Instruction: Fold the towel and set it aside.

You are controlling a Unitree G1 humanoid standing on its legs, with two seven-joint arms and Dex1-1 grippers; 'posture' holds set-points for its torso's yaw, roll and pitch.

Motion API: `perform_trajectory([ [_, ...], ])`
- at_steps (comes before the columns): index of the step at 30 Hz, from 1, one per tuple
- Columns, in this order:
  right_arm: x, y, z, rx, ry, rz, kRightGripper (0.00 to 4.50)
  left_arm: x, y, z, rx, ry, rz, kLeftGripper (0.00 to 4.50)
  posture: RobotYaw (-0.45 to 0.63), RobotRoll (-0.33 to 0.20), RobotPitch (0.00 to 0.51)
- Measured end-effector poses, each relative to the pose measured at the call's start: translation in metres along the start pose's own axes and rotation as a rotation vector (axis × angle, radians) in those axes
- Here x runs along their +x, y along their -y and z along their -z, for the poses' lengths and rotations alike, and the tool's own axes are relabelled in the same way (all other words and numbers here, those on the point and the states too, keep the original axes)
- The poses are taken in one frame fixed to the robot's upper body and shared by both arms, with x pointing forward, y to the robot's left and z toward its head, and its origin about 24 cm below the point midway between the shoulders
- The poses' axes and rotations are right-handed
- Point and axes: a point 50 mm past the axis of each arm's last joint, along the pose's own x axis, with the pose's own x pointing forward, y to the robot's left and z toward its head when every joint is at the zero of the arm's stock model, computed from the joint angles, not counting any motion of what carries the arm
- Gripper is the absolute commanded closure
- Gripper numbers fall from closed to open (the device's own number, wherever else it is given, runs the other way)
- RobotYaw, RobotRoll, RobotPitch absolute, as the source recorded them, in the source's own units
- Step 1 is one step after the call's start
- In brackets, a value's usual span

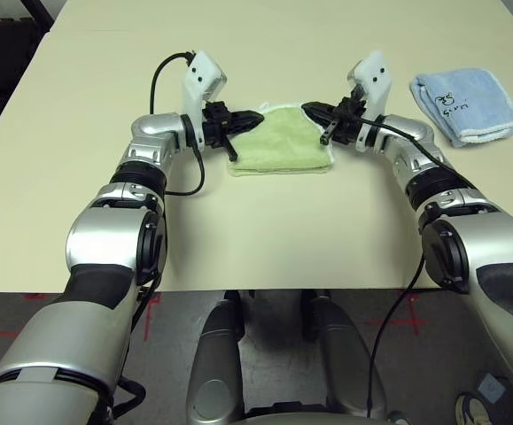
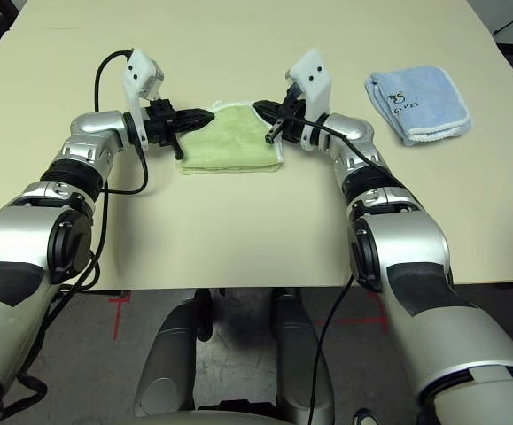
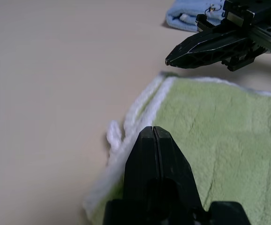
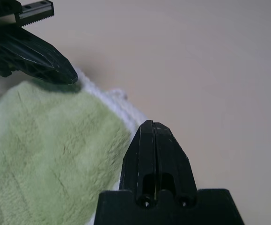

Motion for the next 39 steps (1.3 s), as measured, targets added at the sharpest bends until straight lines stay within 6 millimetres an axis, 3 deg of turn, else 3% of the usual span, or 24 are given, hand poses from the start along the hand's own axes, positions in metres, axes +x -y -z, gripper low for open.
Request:
perform_trajectory([
  [4,0.004,0.000,-0.011,-0.009,0.040,-0.044,4.50,0.000,0.000,-0.003,0.012,0.009,0.013,4.44,-0.04,0.000,0.338],
  [10,0.020,-0.017,-0.009,0.002,0.040,-0.119,4.50,0.005,0.004,-0.001,0.011,0.001,0.036,4.44,-0.04,0.000,0.343],
  [17,0.039,-0.038,0.007,-0.006,-0.096,-0.150,4.50,0.004,0.010,0.022,-0.016,-0.106,0.031,4.44,-0.04,0.000,0.342],
  [24,0.033,-0.032,0.014,-0.014,-0.146,-0.099,4.50,-0.003,0.004,0.025,-0.002,-0.155,-0.027,4.44,-0.05,0.000,0.340],
  [39,-0.010,-0.006,0.029,0.029,-0.157,-0.018,4.50,-0.010,0.002,0.026,0.003,-0.175,-0.012,4.44,-0.07,0.000,0.319],
])
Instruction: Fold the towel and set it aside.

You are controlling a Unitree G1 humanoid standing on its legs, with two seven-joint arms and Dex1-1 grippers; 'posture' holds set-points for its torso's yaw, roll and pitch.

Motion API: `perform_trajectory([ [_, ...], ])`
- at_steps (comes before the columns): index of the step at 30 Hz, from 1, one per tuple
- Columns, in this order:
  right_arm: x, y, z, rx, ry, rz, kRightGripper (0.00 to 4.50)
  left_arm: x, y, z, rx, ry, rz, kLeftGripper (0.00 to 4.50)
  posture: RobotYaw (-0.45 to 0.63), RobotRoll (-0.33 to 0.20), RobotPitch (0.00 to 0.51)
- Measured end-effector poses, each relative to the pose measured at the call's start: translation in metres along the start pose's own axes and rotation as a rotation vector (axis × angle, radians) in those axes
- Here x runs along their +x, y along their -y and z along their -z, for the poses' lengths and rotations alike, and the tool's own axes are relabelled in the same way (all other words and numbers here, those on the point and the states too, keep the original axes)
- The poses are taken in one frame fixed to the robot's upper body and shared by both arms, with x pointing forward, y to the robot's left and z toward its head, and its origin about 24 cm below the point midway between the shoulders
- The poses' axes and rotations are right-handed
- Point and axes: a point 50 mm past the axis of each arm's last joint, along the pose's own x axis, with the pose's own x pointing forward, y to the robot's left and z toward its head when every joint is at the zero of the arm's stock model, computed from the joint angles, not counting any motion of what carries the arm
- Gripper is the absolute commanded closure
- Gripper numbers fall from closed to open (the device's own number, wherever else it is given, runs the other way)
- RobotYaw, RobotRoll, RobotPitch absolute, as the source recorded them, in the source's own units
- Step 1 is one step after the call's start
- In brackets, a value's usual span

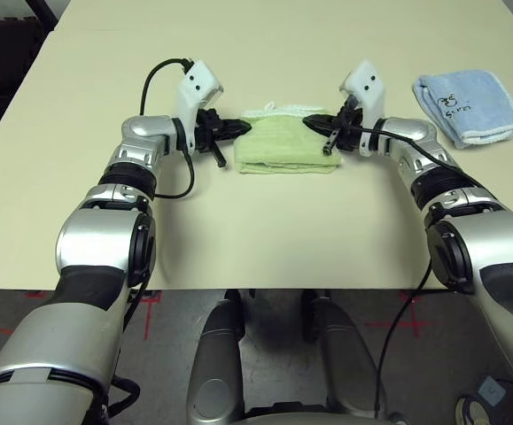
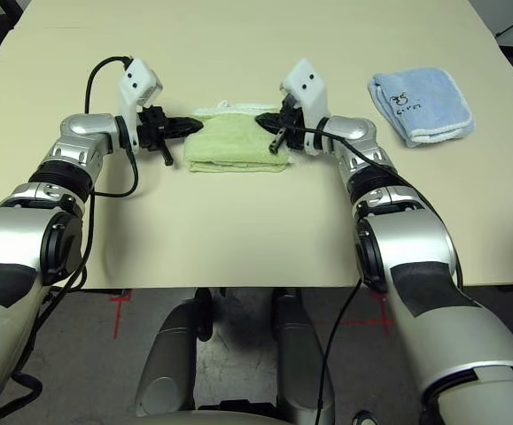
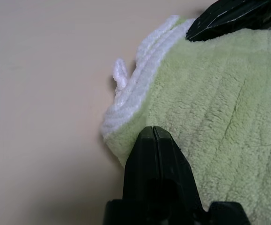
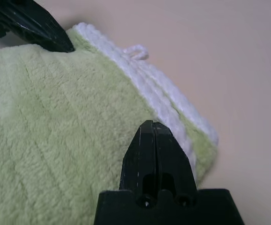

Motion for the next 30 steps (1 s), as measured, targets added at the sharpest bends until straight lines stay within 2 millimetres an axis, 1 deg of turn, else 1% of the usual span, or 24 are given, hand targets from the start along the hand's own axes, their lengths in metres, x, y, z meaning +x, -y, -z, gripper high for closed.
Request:
perform_trajectory([
  [4,-0.005,0.004,-0.002,0.020,0.030,0.005,4.50,-0.001,0.000,0.000,0.000,-0.001,0.001,4.44,-0.07,0.000,0.308],
  [6,-0.011,0.008,-0.004,0.029,0.051,0.004,4.50,-0.004,-0.001,0.000,0.003,0.001,0.012,4.44,-0.06,0.000,0.293],
  [9,-0.030,0.020,-0.013,0.040,0.122,-0.014,4.50,-0.016,-0.004,-0.004,-0.005,0.065,0.053,4.44,-0.07,0.000,0.270],
  [12,-0.050,0.029,-0.021,0.035,0.171,-0.049,4.50,-0.029,-0.007,-0.017,-0.012,0.191,0.119,4.44,-0.06,0.000,0.261],
  [14,-0.063,0.029,-0.013,0.051,0.157,-0.081,4.50,-0.038,-0.008,-0.023,0.028,0.233,0.170,4.44,-0.05,0.000,0.259],
  [15,-0.068,0.027,-0.005,0.071,0.142,-0.091,4.50,-0.043,-0.007,-0.021,0.039,0.238,0.188,4.44,-0.05,0.000,0.259],
  [17,-0.078,0.024,0.009,0.115,0.116,-0.102,4.50,-0.051,-0.003,-0.009,0.027,0.229,0.221,4.44,-0.05,0.000,0.259],
  [18,-0.082,0.022,0.013,0.124,0.110,-0.107,4.50,-0.052,0.000,-0.003,0.023,0.219,0.237,4.44,-0.05,0.000,0.259],
  [20,-0.089,0.023,0.013,0.111,0.104,-0.109,4.50,-0.054,0.005,0.005,0.014,0.206,0.260,4.44,-0.04,0.000,0.261],
  [23,-0.101,0.022,0.011,0.060,0.090,-0.124,4.50,-0.060,0.005,0.006,0.034,0.200,0.259,4.44,-0.05,0.000,0.261],
  [25,-0.107,0.020,0.017,0.058,0.067,-0.137,4.50,-0.064,0.005,0.008,0.039,0.192,0.256,4.44,-0.05,0.000,0.262],
  [27,-0.111,0.017,0.023,0.050,0.048,-0.157,4.50,-0.065,0.006,0.008,0.045,0.191,0.270,4.44,-0.04,0.000,0.261],
  [30,-0.114,0.012,0.023,-0.010,0.031,-0.217,4.50,-0.064,0.010,0.011,0.053,0.191,0.299,4.44,-0.04,0.000,0.260],
])
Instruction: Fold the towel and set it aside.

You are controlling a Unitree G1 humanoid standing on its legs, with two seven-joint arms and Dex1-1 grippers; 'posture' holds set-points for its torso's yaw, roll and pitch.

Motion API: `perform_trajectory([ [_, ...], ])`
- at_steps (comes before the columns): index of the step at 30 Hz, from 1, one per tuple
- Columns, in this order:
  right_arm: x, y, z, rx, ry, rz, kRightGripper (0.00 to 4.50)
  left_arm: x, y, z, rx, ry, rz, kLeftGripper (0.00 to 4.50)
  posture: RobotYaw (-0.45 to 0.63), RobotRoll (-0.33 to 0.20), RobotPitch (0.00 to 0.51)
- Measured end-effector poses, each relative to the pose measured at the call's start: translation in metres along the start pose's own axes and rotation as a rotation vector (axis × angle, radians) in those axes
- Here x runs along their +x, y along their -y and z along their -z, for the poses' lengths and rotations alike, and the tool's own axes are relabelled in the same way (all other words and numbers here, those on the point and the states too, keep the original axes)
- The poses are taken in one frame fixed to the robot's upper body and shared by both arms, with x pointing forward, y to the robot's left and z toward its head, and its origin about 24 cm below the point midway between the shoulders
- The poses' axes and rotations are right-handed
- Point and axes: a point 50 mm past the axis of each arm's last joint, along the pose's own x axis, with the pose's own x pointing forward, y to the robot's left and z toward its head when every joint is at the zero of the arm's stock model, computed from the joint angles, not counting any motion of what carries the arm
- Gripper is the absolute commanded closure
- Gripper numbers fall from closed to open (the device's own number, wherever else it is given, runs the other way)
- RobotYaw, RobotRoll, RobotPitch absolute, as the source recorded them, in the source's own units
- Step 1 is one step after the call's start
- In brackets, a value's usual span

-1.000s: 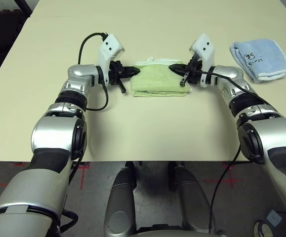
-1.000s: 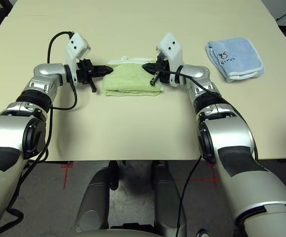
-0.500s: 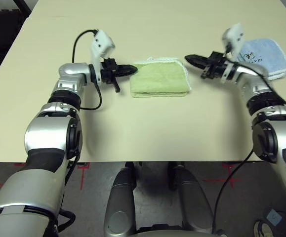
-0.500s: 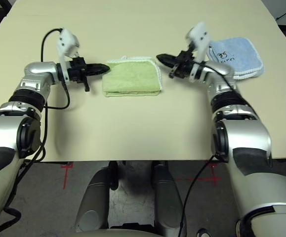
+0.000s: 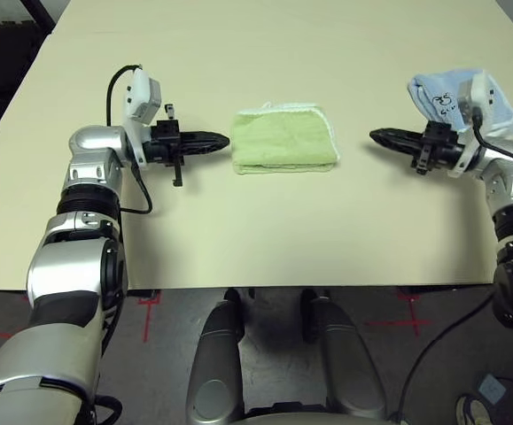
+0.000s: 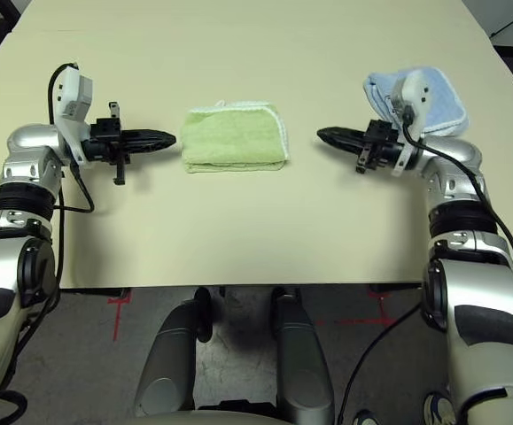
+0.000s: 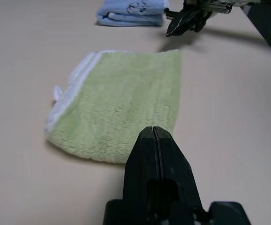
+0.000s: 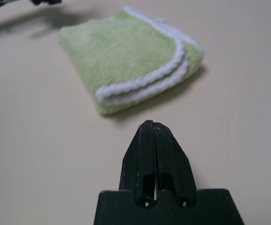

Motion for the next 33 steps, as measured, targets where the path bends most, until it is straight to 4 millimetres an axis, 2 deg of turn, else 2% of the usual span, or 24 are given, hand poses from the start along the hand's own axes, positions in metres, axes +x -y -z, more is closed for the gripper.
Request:
perform_trajectory([
  [10,-0.002,-0.003,-0.010,-0.084,0.024,-0.054,4.50,-0.004,0.005,0.000,0.011,0.009,0.016,4.44,-0.04,0.000,0.238],
  [13,-0.002,-0.004,-0.011,-0.093,0.027,-0.058,3.83,-0.003,0.004,-0.003,0.032,0.011,0.021,3.90,-0.03,0.000,0.232],
  [20,-0.011,-0.009,-0.005,0.026,0.021,-0.024,1.34,-0.005,0.001,-0.010,-0.029,0.025,-0.047,1.35,-0.03,0.000,0.227],
  [23,-0.012,-0.013,-0.002,0.077,0.025,-0.018,0.23,-0.010,-0.005,-0.007,-0.233,0.021,-0.178,0.21,-0.03,0.000,0.230],
  [24,-0.012,-0.014,-0.002,0.088,0.026,-0.017,0.01,-0.012,-0.006,-0.004,-0.344,0.019,-0.223,0.01,-0.03,0.000,0.231],
  [25,-0.012,-0.015,-0.003,0.093,0.025,-0.016,0.01,-0.014,-0.006,-0.001,-0.461,0.006,-0.258,0.01,-0.02,0.000,0.232],
  [28,-0.011,-0.015,-0.006,0.098,0.033,-0.019,0.01,-0.016,-0.002,0.002,-0.670,-0.033,-0.286,0.01,-0.02,0.000,0.235],
  [33,-0.013,-0.015,-0.009,0.088,0.032,-0.016,0.01,-0.012,-0.003,-0.002,-0.939,-0.064,-0.302,0.01,-0.03,0.000,0.238],
])
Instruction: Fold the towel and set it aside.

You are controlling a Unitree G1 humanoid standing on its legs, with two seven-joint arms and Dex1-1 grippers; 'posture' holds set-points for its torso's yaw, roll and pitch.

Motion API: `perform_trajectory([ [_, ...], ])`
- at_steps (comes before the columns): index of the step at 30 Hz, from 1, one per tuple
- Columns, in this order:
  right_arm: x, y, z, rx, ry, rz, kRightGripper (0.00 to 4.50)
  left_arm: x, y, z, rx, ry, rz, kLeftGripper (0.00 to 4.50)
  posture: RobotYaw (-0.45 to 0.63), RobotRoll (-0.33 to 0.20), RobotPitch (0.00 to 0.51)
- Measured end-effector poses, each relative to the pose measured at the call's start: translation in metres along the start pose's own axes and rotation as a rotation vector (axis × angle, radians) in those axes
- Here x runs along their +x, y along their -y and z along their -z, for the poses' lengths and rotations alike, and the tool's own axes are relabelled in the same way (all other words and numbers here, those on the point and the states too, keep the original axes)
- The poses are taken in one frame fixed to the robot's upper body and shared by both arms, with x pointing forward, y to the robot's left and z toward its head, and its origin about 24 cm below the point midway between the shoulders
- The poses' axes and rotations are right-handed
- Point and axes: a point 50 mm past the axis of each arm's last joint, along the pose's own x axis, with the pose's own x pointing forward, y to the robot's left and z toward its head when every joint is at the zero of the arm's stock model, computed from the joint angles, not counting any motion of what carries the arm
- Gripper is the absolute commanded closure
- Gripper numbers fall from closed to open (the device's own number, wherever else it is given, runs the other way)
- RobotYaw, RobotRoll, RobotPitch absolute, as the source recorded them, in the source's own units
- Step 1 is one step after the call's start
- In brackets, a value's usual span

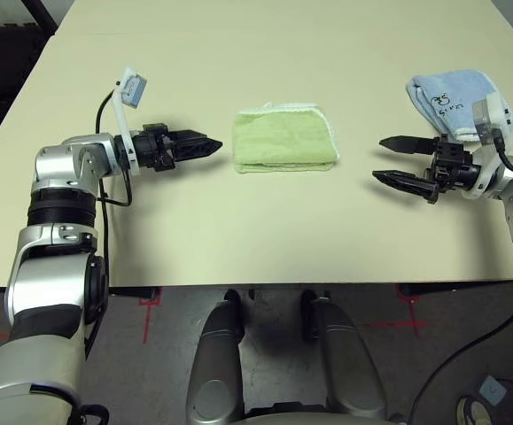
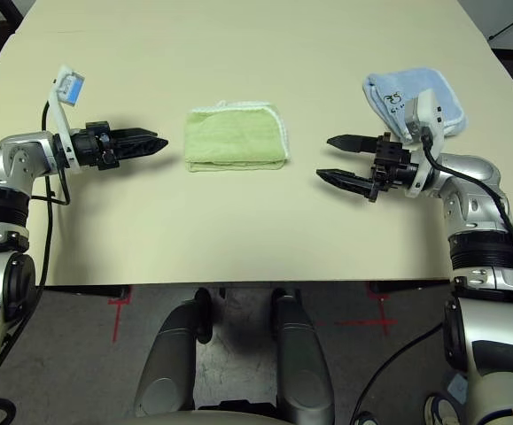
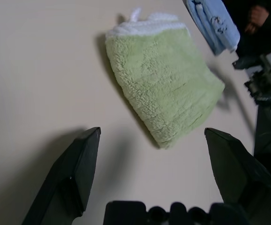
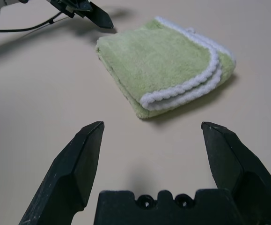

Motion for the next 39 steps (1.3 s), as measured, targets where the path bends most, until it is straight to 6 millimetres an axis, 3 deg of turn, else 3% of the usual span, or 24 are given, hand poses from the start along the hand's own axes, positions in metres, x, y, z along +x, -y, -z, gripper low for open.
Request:
perform_trajectory([
  [11,-0.002,-0.002,0.000,-0.008,-0.009,-0.001,0.01,0.029,0.002,-0.007,-0.249,0.021,-0.030,0.01,-0.04,0.000,0.246],
  [21,-0.004,-0.003,-0.002,-0.022,-0.011,0.004,0.01,0.050,0.003,-0.010,-0.210,0.040,-0.078,0.01,-0.05,0.000,0.252],
  [34,-0.006,-0.006,0.000,-0.024,-0.024,0.009,0.01,0.090,0.029,-0.004,-0.243,-0.042,0.074,0.01,-0.06,0.000,0.254],
  [37,-0.005,-0.006,-0.002,-0.032,-0.023,0.009,0.00,0.093,0.031,-0.003,-0.251,-0.042,0.088,0.60,-0.06,0.000,0.254],
  [39,-0.005,-0.006,0.000,-0.025,-0.025,0.013,0.00,0.093,0.031,-0.004,-0.250,-0.039,0.092,1.35,-0.06,0.000,0.253],
])
